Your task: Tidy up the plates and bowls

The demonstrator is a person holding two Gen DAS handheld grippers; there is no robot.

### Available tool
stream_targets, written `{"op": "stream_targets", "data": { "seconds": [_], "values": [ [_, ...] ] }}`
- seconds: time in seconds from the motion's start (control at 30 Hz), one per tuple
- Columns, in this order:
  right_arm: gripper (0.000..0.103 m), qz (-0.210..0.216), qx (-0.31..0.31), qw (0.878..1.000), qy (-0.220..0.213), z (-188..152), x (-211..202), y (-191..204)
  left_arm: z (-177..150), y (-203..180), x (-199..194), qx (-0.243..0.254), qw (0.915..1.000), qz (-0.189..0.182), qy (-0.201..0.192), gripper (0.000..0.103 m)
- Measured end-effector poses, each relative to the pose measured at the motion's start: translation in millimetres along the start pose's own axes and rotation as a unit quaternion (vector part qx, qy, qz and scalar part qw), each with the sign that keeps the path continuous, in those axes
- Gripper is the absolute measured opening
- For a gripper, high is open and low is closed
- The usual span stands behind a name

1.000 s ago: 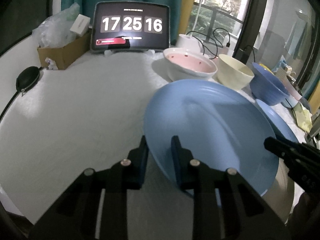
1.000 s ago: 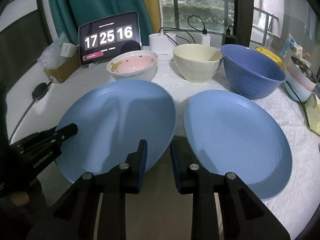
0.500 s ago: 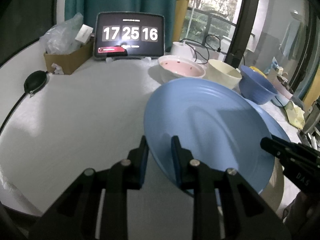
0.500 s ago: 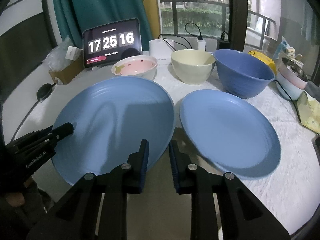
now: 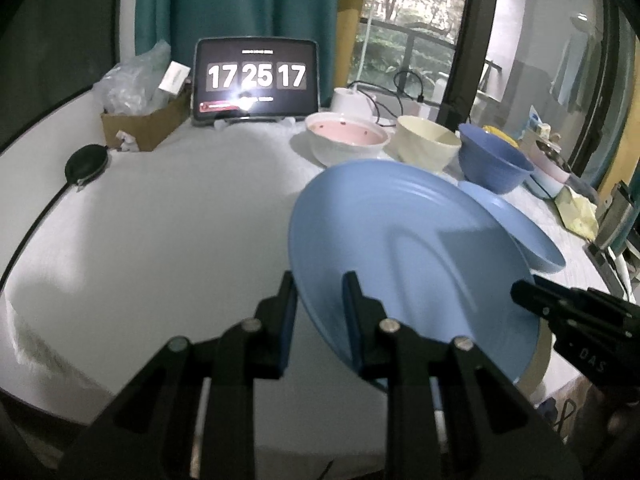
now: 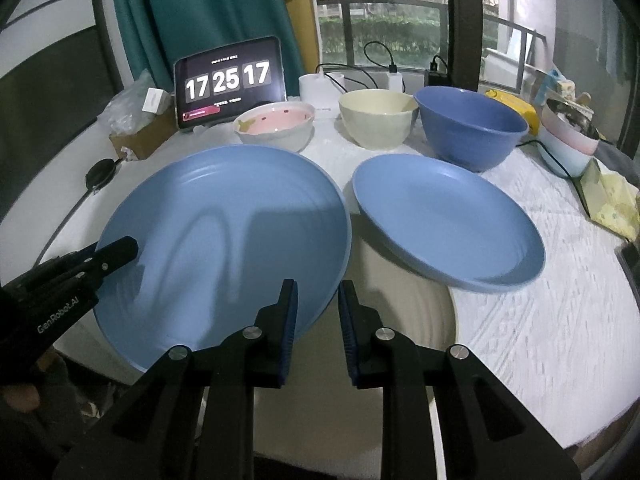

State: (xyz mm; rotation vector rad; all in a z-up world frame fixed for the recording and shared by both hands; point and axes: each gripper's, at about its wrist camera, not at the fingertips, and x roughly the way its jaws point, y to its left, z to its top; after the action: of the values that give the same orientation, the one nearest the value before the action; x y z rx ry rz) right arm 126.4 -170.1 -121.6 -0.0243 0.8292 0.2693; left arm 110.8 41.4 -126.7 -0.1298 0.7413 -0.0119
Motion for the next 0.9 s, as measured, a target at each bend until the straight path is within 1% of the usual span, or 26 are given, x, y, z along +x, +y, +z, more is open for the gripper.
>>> {"op": "stream_targets", "data": {
  "seconds": [0.27,0.47,0.9],
  "values": [
    [0.023,0.000,0.012,1.000,0.019,-18,-1,-6,-12,-10,-8,0.016,0.9998,-0.003,0.008,0.023],
    [0.023,-0.003,0.018,0.999,0.029,-26,-3,-15,-15,-20,-10,0.032,0.9994,-0.004,0.013,0.023],
    [0.023,-0.010,0.043,0.998,0.054,-34,-2,-37,-21,-43,3,0.061,0.9970,-0.011,0.048,0.024]
  ]
}}
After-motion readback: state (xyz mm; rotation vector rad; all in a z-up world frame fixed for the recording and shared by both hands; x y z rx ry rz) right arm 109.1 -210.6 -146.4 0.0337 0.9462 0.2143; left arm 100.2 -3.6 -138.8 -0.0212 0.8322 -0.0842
